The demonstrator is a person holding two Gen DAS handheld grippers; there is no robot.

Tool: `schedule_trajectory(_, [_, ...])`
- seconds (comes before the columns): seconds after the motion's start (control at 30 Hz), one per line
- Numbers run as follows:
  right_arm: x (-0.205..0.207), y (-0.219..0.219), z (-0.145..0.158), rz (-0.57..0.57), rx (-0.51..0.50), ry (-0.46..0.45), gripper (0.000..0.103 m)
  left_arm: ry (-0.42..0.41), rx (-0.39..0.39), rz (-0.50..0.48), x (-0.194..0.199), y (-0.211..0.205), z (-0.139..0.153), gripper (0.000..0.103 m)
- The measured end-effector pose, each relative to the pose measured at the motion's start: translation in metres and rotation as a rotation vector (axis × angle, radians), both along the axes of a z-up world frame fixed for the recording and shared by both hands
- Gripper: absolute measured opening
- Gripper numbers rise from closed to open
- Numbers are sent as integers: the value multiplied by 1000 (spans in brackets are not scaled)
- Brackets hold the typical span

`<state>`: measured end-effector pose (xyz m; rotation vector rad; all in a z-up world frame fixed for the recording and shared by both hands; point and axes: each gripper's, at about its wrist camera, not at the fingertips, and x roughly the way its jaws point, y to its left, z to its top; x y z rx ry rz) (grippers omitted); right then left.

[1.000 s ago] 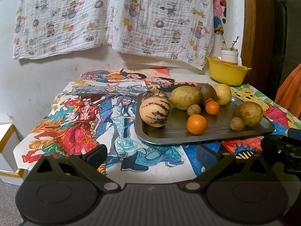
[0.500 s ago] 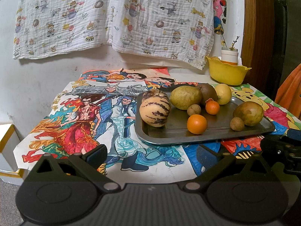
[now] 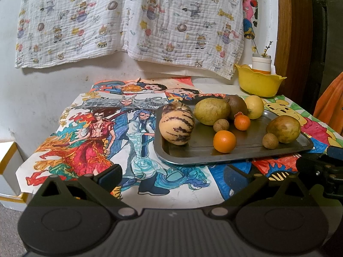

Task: Organize fruits

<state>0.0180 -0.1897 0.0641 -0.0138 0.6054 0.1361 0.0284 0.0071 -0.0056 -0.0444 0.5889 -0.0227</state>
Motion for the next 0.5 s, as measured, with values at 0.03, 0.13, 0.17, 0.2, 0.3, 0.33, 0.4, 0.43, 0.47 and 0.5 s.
schedule_trajectory(0.03, [-1, 1, 0, 0, 0, 0, 102, 0, 0, 0, 0, 0, 0, 103])
schedule_trajectory(0.13, [0, 1, 0, 0, 0, 0, 102, 0, 0, 1, 0, 0, 1, 103])
schedule_trajectory(0.17, [-1, 1, 0, 0, 0, 0, 102, 0, 0, 1, 0, 0, 1, 103])
schedule_trajectory(0.2, [0, 1, 0, -1, 0, 0, 102, 0, 0, 1, 0, 0, 1, 103])
schedule_trajectory(0.3, [-1, 1, 0, -1, 1, 1, 102, 0, 0, 0, 1, -1, 1, 103])
schedule_trajectory(0.33, [0, 1, 0, 0, 1, 1, 102, 0, 0, 0, 1, -1, 1, 103])
schedule_trajectory(0.4, [-1, 2, 0, 0, 1, 2, 102, 0, 0, 0, 1, -1, 1, 103])
schedule_trajectory(0.43, [0, 1, 0, 0, 1, 2, 102, 1, 0, 0, 1, 0, 1, 103])
schedule_trajectory(0.47, [1, 1, 0, -1, 0, 2, 102, 1, 0, 1, 1, -1, 1, 103])
schedule_trajectory(0.5, [-1, 2, -1, 0, 1, 3, 102, 1, 1, 1, 1, -1, 1, 103])
